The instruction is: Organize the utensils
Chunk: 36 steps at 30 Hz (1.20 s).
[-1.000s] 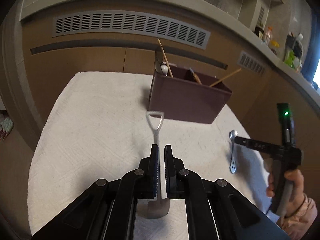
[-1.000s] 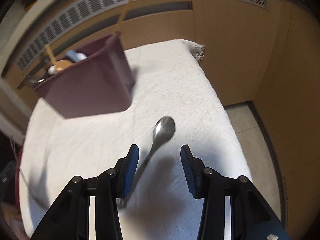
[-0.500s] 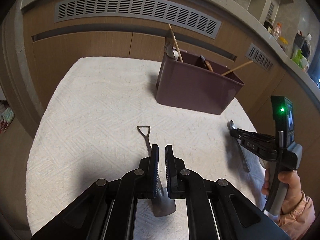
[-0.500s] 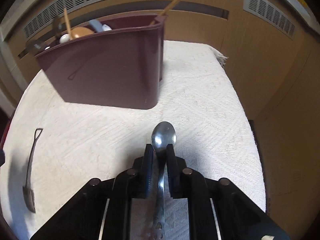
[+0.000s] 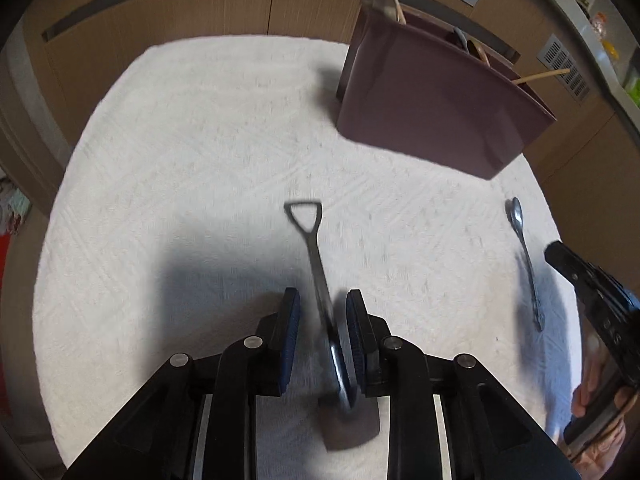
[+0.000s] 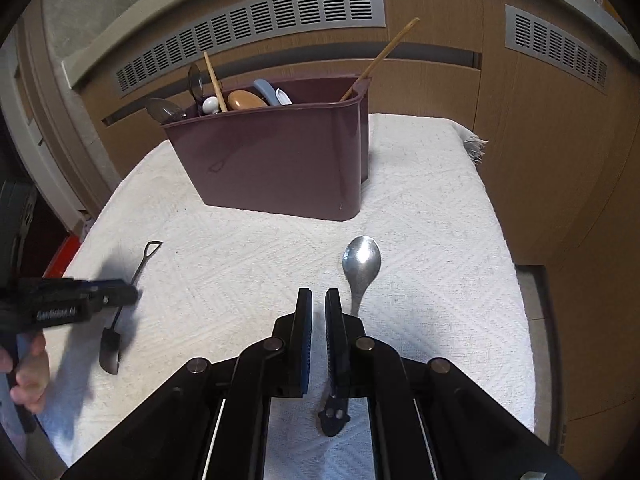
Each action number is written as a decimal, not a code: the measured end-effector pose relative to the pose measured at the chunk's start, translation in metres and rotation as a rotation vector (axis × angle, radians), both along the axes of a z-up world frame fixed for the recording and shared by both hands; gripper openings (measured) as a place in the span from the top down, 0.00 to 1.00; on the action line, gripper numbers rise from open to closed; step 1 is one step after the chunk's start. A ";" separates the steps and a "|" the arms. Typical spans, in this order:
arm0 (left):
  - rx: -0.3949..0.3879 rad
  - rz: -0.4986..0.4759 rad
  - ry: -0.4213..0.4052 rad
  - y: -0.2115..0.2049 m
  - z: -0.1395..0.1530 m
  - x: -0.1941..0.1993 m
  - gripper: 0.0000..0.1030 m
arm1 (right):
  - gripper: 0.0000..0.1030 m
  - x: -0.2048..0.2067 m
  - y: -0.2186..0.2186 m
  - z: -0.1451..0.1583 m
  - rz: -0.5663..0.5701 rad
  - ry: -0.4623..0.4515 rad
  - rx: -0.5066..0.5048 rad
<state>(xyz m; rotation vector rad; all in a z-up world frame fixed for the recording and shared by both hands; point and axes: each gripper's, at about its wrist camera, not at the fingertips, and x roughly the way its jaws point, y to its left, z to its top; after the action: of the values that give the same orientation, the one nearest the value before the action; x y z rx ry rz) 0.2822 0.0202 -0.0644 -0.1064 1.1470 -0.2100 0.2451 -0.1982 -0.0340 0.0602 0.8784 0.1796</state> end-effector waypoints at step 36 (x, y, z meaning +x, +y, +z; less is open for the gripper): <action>0.110 -0.167 -0.023 -0.034 0.001 -0.005 0.93 | 0.76 -0.010 0.006 0.039 0.010 -0.096 -0.033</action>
<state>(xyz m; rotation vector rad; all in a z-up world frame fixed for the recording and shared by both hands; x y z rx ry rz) 0.2770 -0.0143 -0.0632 0.0889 1.1430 -0.2946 0.2352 -0.1924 0.0047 0.0161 0.7858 0.1755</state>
